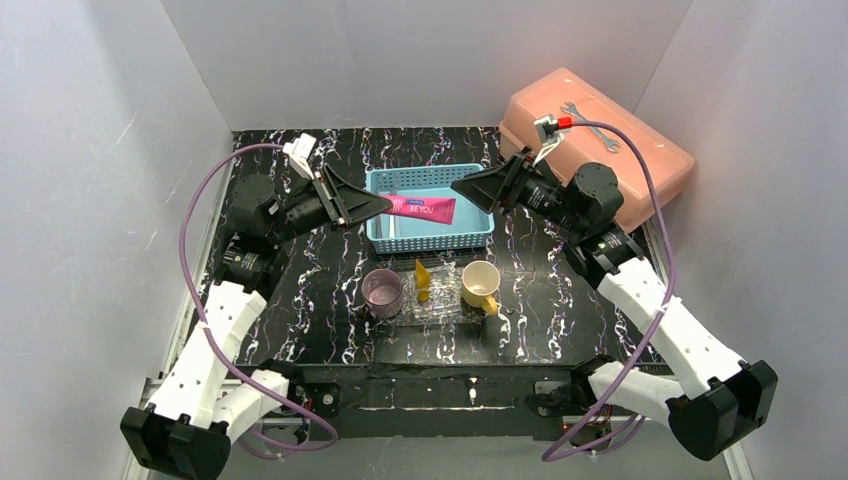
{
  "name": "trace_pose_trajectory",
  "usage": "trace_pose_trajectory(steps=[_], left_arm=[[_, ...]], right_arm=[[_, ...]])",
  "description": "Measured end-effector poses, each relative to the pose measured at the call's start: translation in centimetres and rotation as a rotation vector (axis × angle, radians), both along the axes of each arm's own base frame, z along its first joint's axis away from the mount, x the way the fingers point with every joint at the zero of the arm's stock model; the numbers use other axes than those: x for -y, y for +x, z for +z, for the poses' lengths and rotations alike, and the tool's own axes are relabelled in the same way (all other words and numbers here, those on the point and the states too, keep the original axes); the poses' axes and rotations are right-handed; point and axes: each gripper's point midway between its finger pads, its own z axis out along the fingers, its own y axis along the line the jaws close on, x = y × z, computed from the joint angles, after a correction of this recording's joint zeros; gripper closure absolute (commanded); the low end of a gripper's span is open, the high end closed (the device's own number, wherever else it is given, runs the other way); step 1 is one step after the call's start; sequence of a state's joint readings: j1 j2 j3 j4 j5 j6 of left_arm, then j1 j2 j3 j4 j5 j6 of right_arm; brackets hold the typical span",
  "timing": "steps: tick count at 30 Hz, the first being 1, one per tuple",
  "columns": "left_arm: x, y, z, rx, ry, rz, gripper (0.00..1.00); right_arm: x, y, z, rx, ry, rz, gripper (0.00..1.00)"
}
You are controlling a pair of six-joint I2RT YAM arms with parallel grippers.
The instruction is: Prepare toiletry sets of a toothbrush and toothpaste on the tray
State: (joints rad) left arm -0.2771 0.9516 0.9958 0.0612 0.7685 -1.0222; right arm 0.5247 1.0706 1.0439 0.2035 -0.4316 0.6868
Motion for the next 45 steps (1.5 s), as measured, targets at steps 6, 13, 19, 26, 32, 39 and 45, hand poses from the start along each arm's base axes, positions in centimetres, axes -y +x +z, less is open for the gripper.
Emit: trace_pose_trajectory(steps=[6, 13, 19, 26, 32, 39, 45], left_arm=[[-0.2, 1.4, 1.2, -0.069, -0.088, 0.046, 1.0], [-0.7, 2.1, 3.1, -0.119, -0.189, 0.083, 1.0], [-0.8, 2.6, 3.3, -0.18, -0.264, 0.093, 1.0], [-0.8, 3.2, 2.8, -0.256, -0.31, 0.103, 1.0], [-0.9, 3.3, 3.0, -0.277, -0.337, 0.102, 1.0], [-1.0, 3.4, 3.3, -0.283, -0.354, 0.106, 1.0], [-1.0, 3.4, 3.2, -0.282, -0.355, 0.107, 1.0]], right_arm=[[-0.4, -0.2, 1.4, -0.003, 0.109, 0.029, 0.34], [-0.6, -0.3, 2.7, 0.013, 0.184, 0.048, 0.34], [-1.1, 0.1, 2.4, -0.017, 0.226, 0.068, 0.36], [-2.0, 0.3, 2.7, -0.046, 0.285, 0.126, 0.41], [-2.5, 0.4, 2.7, -0.077, 0.32, 0.163, 0.46], [-3.5, 0.5, 1.8, -0.113, 0.319, 0.191, 0.57], [-4.2, 0.2, 1.2, -0.137, 0.313, 0.21, 0.61]])
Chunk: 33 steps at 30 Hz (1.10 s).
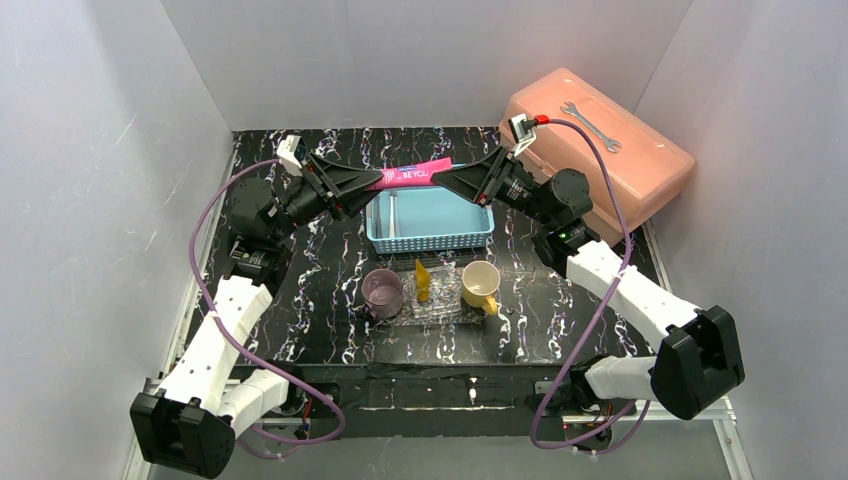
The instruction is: Prepare toiletry sets of a toothbrush and toothpaste on the tray
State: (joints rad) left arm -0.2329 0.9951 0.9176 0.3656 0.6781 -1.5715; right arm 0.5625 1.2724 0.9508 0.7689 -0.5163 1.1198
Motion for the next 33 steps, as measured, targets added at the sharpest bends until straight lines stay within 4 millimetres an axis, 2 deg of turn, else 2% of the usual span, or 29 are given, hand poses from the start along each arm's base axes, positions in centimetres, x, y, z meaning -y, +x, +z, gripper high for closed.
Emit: trace_pose_trajectory(steps=[6, 12, 16, 20, 25, 28, 33], left_arm=[[0.0, 0.1, -0.9, -0.018, 0.004, 0.0, 1.0], [0.0, 0.1, -0.9, -0.016, 0.004, -0.001, 1.0], [0.0, 0.1, -1.0, -0.015, 0.005, -0.001, 1.0], [0.0, 0.1, -0.9, 0.001, 0.01, -0.001, 1.0], [0.1, -0.1, -0.9, 0.024, 0.022, -0.011, 1.0], [0.1, -0.2, -1.0, 0.037, 0.033, -0.018, 0.9], [0.2, -0.3, -1.4, 0.054, 0.055, -0.034, 0.67]], right_arm=[[-0.1, -0.1, 0.0, 0.0, -0.001, 0.002, 0.66], [-0.2, 0.1, -0.3, -0.01, -0.007, 0.002, 0.73], [-0.3, 0.2, -0.5, -0.015, -0.01, 0.003, 0.82], [-0.3, 0.2, -0.5, -0.019, -0.009, 0.004, 0.99], [-0.3, 0.2, -0.5, -0.02, -0.01, 0.005, 0.99], [-0.3, 0.2, -0.7, -0.019, -0.016, 0.003, 0.99], [-0.4, 0.3, -1.0, -0.011, -0.035, -0.003, 0.99]])
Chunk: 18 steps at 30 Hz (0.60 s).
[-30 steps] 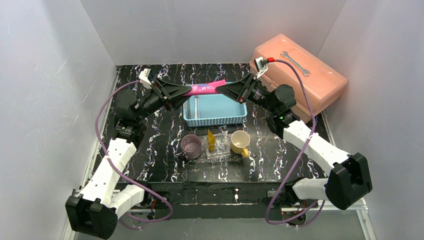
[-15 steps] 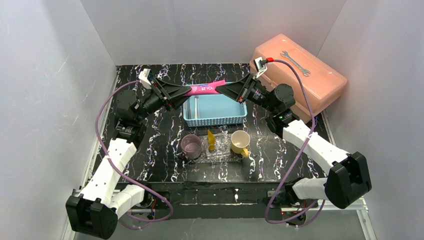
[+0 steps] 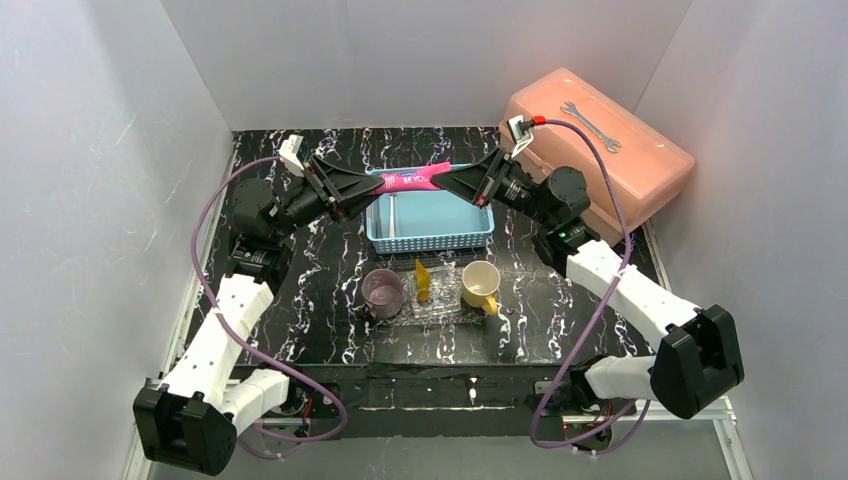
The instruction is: Prepare toiletry sets of a toothbrush and toothpaste on the tray
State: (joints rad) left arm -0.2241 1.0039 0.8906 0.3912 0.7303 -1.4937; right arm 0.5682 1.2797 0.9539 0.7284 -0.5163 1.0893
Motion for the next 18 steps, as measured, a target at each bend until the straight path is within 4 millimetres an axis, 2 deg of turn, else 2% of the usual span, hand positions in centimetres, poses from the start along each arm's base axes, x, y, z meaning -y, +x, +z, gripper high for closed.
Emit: trace_pose_trajectory(steps=[4, 8, 18], left_arm=[[0.2, 0.1, -0.7, 0.005, 0.023, -0.022, 0.53], [0.7, -0.2, -2.3, -0.009, 0.053, -0.071, 0.43], [0.9, -0.9, -5.1, 0.0, 0.175, -0.118, 0.32]], right_arm=[[0.1, -0.1, -0.3, 0.014, -0.022, -0.005, 0.99], [0.0, -0.2, -0.8, 0.034, -0.055, -0.009, 0.99], [0.3, -0.1, -2.4, 0.038, -0.149, -0.041, 0.99]])
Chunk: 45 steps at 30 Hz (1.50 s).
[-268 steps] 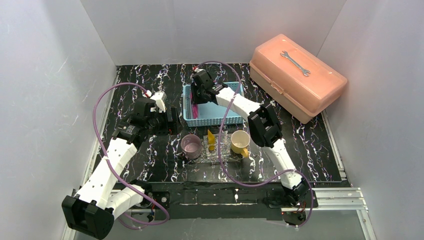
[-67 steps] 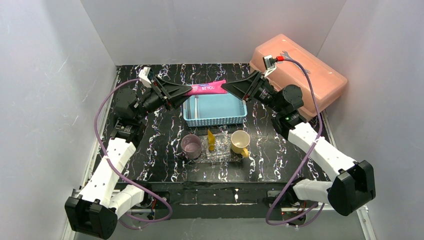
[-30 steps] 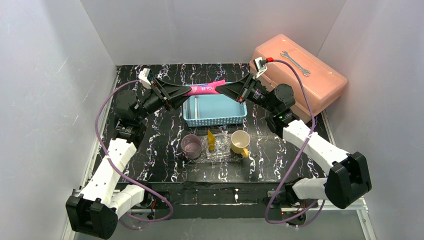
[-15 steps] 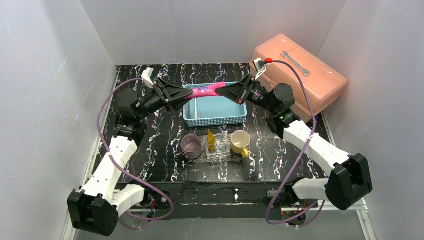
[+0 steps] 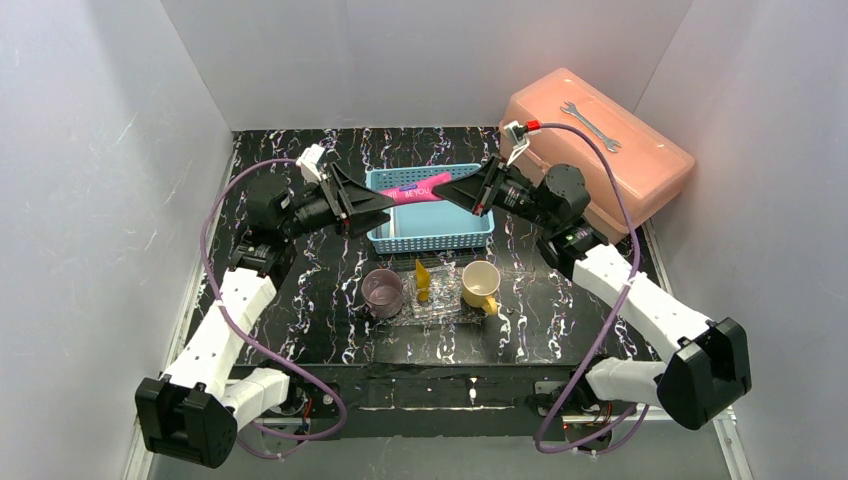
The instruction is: Prepare toiletry sets of a toothbrush and toothpaste on the tray
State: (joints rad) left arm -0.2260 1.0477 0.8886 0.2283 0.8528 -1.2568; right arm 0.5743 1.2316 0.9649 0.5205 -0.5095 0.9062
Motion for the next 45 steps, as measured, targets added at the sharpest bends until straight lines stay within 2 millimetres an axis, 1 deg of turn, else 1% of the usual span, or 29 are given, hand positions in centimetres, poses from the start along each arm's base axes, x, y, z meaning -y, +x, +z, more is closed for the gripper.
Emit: trace_pose_trajectory(steps=[3, 8, 12, 16, 20, 23, 29, 35, 41, 45], left_arm=[[-0.3, -0.2, -0.9, -0.009, 0.076, 0.004, 0.31], [-1.0, -0.7, -1.3, 0.033, 0.187, 0.021, 0.29], [-1.8, -1.1, -1.9, 0.065, 0.279, 0.044, 0.29], [-2.8, -1.2, -2.8, 0.089, 0.37, 0.072, 0.28], [-3.8, -1.2, -4.4, 0.093, 0.461, 0.095, 0.28], [-4.4, -1.2, -5.4, 0.089, 0.516, 0.103, 0.27], [-4.8, -1.3, -6.7, 0.095, 0.581, 0.094, 0.27], [-4.6, -1.4, -7.6, 0.106, 0.632, 0.079, 0.27], [-4.5, -1.0, -8.7, 0.092, 0.671, 0.072, 0.27], [-5.0, -0.8, -9.7, 0.082, 0.71, 0.087, 0.27]], right_arm=[[0.4, -0.1, 0.1, 0.02, -0.033, -0.02, 0.99], [1.4, -0.1, 0.4, 0.062, -0.119, -0.073, 0.99], [2.2, 0.2, 0.0, 0.081, -0.214, -0.118, 0.99], [3.3, 0.7, -1.6, 0.059, -0.338, -0.167, 0.99], [4.5, 0.9, -3.3, 0.026, -0.469, -0.211, 0.99], [4.7, 0.7, -4.4, 0.013, -0.568, -0.231, 0.99], [4.6, -0.3, -6.4, 0.007, -0.759, -0.239, 0.99], [5.2, -1.4, -8.4, 0.013, -0.939, -0.254, 0.99], [5.2, -2.7, -9.3, 0.037, -1.053, -0.242, 0.99], [4.9, -3.6, -9.8, 0.056, -1.11, -0.232, 0.99]])
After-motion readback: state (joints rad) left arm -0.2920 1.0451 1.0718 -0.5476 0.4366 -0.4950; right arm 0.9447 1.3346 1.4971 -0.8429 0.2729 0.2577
